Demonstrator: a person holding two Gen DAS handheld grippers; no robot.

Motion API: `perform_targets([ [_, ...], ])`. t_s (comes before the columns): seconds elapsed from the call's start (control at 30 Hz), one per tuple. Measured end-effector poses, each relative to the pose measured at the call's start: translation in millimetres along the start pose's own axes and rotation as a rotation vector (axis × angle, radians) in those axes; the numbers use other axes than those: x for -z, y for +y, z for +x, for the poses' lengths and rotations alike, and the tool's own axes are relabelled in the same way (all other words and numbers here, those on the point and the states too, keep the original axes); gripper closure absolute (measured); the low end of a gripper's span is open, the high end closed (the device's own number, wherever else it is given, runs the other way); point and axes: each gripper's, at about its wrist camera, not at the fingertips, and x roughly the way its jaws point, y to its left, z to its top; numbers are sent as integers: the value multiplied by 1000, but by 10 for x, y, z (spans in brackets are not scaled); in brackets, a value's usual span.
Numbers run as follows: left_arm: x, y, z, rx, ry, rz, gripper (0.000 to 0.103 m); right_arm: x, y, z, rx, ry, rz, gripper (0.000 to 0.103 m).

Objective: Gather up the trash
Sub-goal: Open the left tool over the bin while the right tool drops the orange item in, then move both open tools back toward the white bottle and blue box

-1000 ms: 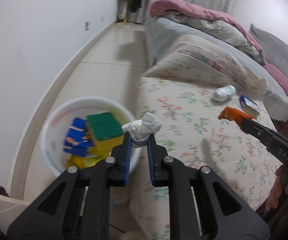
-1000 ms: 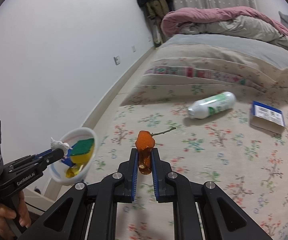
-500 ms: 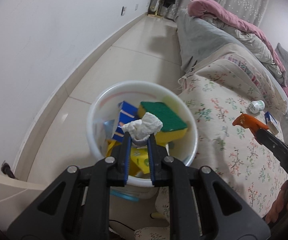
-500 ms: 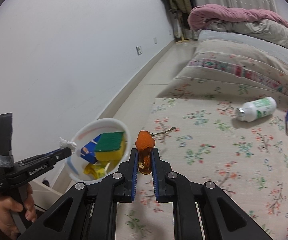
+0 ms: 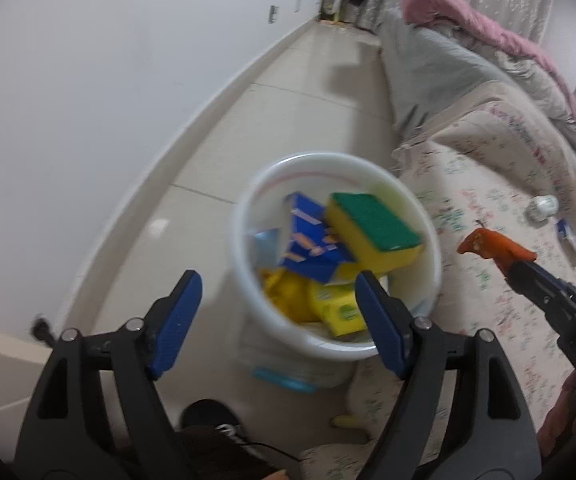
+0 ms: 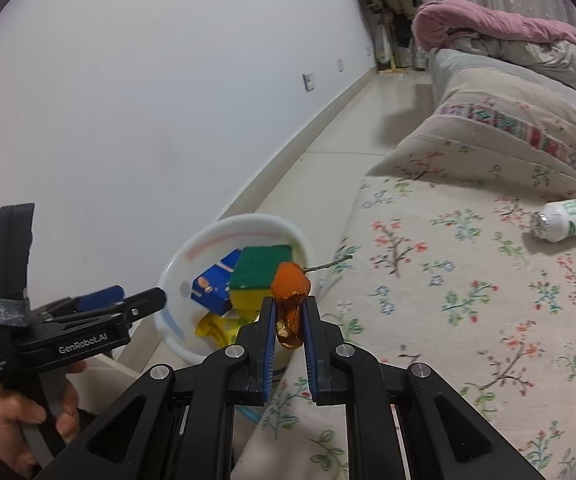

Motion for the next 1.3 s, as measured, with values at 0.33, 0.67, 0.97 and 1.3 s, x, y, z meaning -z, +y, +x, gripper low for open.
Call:
perform_targets([
  [0.33,14,395,-61,-93,23,-84,15,86,314,286,-124,76,-35,90],
  [0.67,19,476,-64,-80,27,-117,14,126,453,462,-149,106,-55,70],
  [0.97,7,468,-51,-53,30,-126,14,52,276,185,-104,24,-13,36],
  [1.3,-19,270,-70,-20,30,-90,14,9,-101,-66,-31,-6,68,36],
])
